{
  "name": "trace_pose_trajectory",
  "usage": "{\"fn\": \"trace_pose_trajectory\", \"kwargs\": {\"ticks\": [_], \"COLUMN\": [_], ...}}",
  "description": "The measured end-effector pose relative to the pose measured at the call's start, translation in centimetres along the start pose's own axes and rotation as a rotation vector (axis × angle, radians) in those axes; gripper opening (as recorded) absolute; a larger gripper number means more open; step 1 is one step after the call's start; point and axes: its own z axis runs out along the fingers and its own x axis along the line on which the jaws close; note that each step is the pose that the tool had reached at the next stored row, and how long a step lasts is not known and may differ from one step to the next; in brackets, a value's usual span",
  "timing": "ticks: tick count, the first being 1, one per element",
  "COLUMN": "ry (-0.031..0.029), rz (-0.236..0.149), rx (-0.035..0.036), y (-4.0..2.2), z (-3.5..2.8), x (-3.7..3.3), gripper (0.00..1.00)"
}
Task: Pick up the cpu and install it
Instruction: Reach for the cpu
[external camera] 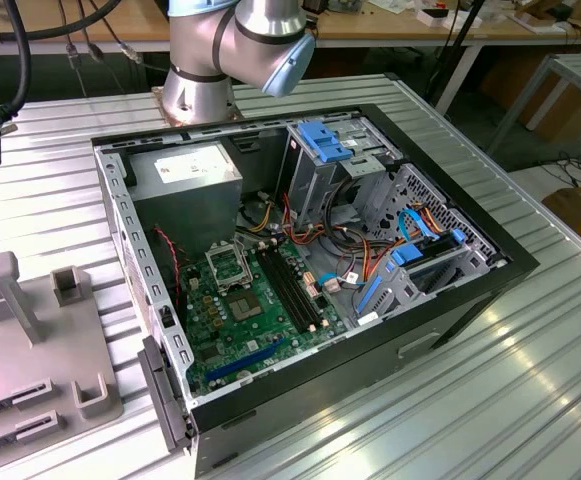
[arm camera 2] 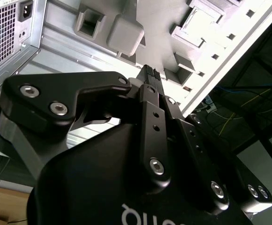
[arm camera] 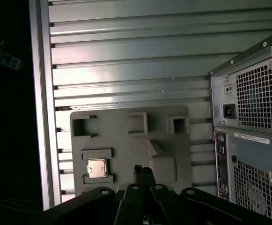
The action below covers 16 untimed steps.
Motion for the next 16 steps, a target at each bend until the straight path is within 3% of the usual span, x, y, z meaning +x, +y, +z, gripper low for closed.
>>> {"fn": "trace_pose_trajectory", "kwargs": {"ticks": [7, 13, 16], "ry": [0.0000, 0.0002, 0.0002], "rz": [0.000, -0.006, -0.007], "rx": [0.0000, 0.0001, 0.0002], "y": [0.00, -0.14, -0.91], "z": [0.00, 0.10, 0.25], "x": [0.07, 1.43, 1.91], "gripper": [0.13, 0.13, 0.13]}}
